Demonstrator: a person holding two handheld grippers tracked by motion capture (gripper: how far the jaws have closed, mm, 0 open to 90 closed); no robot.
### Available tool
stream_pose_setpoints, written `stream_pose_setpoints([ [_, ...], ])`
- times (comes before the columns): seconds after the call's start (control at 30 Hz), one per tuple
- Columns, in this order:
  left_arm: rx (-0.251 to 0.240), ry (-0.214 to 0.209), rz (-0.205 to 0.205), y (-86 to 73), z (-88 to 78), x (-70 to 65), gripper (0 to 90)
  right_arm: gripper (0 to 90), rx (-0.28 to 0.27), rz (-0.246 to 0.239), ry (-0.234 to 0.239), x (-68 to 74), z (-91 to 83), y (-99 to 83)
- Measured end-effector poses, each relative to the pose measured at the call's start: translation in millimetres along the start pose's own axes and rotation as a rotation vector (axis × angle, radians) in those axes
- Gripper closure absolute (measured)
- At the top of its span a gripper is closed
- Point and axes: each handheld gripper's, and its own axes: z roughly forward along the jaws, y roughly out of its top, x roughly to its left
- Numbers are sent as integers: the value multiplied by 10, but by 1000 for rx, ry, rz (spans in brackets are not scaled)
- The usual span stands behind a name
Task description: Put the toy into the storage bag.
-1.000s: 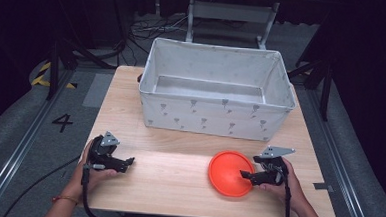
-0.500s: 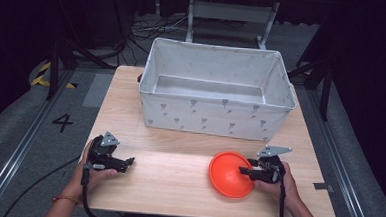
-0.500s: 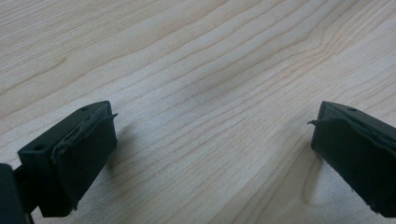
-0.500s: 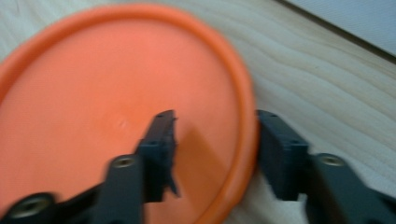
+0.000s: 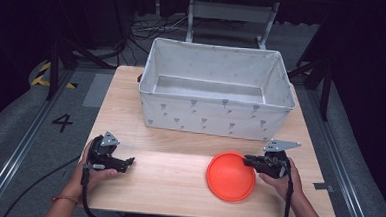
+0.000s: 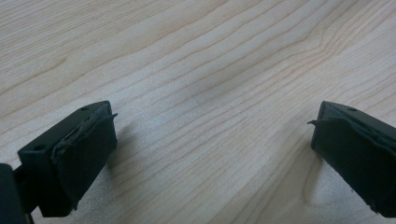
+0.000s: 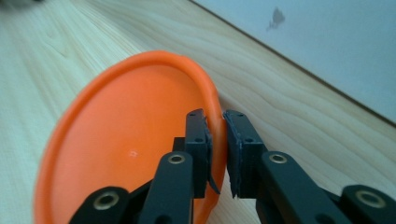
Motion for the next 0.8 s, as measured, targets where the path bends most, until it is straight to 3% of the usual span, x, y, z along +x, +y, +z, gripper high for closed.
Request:
stream_pose_setpoints([
  [0.17,-2,-1,1,-4,-2,3,6,821,-20,-53,-8,98,-112,68],
  [0.2,-1,-2,2,-4,-3,4,6,821,-23,-85,-12,153,-154,102],
  [0.53,-1,-2,3,-4,-3,5,6,822,-7,-189,-44,286,-326,211],
  [0.8,-1,1,3,-9,-8,5,7,825,8,-292,-93,360,-583,497],
])
